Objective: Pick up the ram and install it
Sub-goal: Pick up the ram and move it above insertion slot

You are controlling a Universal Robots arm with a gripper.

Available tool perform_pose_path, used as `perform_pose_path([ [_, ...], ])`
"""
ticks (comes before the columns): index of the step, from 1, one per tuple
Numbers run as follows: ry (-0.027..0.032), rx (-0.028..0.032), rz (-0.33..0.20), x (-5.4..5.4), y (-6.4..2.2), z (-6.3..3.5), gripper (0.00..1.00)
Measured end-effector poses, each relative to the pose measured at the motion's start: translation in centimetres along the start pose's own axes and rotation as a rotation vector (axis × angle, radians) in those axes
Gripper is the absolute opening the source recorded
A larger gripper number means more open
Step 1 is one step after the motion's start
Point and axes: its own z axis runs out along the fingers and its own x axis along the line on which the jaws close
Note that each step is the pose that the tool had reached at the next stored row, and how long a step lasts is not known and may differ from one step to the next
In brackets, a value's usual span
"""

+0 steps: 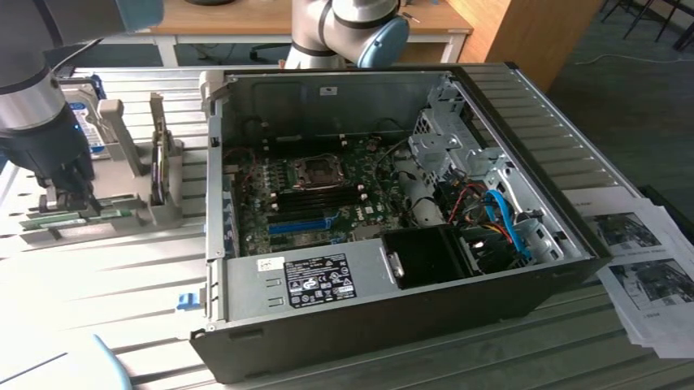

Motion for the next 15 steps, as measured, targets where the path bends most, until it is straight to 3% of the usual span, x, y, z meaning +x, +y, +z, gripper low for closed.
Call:
perform_pose_path([
  [15, 0.0000, 0.0000, 0.000, -0.1, 0.12, -3.72, 0.11],
])
